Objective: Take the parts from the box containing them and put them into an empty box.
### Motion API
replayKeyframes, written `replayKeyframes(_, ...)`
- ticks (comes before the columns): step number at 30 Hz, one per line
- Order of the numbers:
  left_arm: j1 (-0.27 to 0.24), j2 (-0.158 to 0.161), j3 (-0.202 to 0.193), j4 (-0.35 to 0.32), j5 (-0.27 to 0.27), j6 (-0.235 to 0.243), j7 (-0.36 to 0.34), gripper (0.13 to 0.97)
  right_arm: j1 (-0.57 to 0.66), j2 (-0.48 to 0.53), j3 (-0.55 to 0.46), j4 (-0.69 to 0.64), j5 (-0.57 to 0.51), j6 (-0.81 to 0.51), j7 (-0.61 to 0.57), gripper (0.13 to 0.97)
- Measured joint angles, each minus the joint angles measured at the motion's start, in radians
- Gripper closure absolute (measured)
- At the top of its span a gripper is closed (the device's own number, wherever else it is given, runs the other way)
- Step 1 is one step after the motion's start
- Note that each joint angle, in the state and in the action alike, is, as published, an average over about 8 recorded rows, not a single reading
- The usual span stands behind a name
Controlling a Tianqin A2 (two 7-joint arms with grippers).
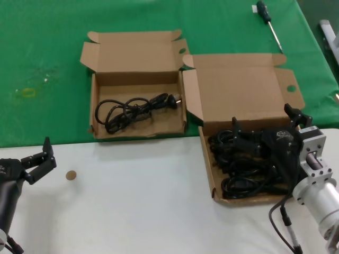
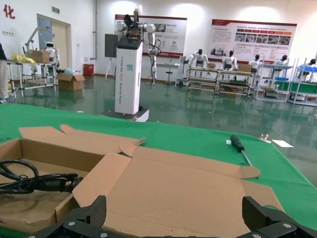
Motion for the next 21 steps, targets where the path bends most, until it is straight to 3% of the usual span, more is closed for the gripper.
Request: replayKeyframes(21, 0.000, 0.000, 0.000, 0.000, 0.000, 0.000, 0.000, 0.132, 0.000, 0.000, 0.000, 0.000, 0.000, 0.000, 0.000, 0.129)
